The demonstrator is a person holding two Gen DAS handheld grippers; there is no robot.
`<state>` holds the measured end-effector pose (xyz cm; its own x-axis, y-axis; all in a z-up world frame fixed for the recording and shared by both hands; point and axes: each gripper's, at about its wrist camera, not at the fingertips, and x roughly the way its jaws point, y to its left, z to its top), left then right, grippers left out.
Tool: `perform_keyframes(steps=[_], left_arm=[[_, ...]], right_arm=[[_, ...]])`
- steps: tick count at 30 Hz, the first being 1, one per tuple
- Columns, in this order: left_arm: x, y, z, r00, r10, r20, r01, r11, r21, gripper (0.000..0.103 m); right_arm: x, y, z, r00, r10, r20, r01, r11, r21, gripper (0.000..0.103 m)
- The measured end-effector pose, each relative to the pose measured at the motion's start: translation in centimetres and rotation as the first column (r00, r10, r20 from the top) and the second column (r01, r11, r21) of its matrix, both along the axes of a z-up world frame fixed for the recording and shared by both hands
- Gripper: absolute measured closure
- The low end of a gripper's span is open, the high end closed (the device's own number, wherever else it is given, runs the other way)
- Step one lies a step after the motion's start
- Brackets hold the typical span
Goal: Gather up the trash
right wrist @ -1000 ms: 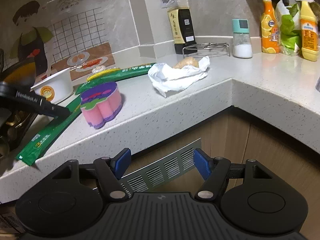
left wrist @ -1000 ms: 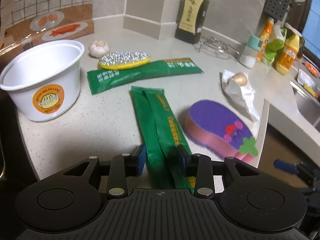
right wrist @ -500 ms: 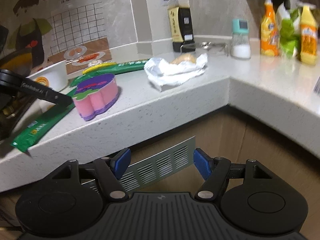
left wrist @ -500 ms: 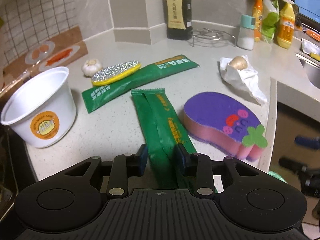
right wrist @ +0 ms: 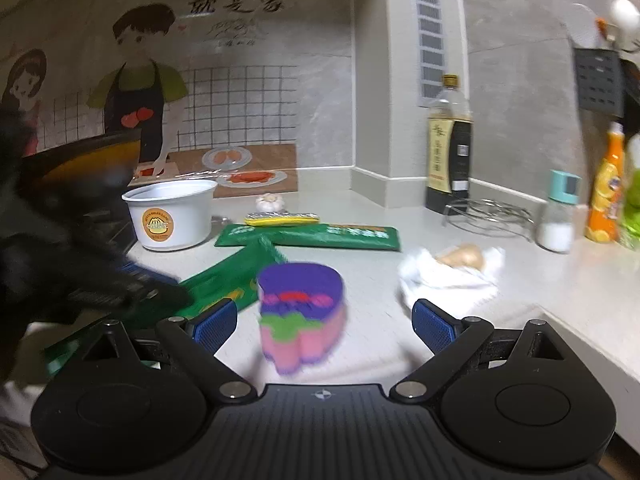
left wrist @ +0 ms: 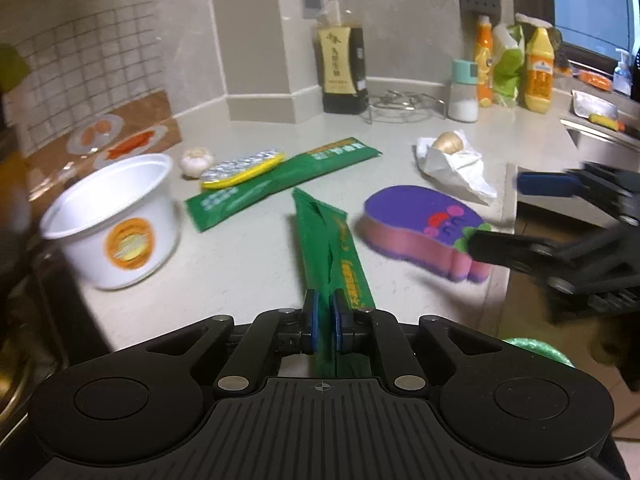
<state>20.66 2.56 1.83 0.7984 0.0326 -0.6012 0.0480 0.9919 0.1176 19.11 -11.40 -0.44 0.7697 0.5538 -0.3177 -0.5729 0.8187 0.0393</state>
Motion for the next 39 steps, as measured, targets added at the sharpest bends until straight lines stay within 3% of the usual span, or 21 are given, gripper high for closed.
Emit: perform_keyframes(steps=[6,10,13,15,31,35,39], left_arm=[[-2.2,1.4,0.3,0.999,0.023,0.026,-0.023,1.0,-0.005,0.093],[-3.1,2.3,0.4,0.999,0.032,0.044,-0.031,0.999,-0.021,0.093],[-3.5,2.8,0.6,0.997,0.038,0.06,-0.036,0.999,-0.035,0.093],[-3.8,3.0,0.8,0.997,0.037,0.074,-0.034,0.998,-0.048,0.094],[-4.4,2.8,3.2,0.988,0.032,0.153,-0.023,0.998,-0.059,0.095],[-3.9,2.9,3.3,0.994,0.023,0.104,-0.013,0.996,-0.091,0.092],[-3.3,3.3,2.7,0.996,0.085,0.012,-0.084,0.993,-0.077,0.091]], right_arm=[[2.8,4.0,-0.4,0.995,-0.016,-0.095,0.011,0.999,-0.052,0.008],[3.2,4.5,-1.3,0.987,-0.012,-0.16,0.006,0.999,-0.038,0.012],[3.1,4.7,-1.7,0.982,-0.009,-0.186,0.001,0.999,-0.045,0.024],[2.7,5.0,-1.6,0.984,-0.003,-0.177,-0.01,0.997,-0.072,0.046],[-1.6,2.3,2.0,0.994,0.059,-0.093,-0.058,0.998,0.012,0.047],[-2.1,1.9,2.0,0.995,0.055,-0.082,-0.055,0.999,0.004,0.047],[-1.8,2.2,0.7,0.995,0.039,-0.088,-0.042,0.999,-0.033,0.047]])
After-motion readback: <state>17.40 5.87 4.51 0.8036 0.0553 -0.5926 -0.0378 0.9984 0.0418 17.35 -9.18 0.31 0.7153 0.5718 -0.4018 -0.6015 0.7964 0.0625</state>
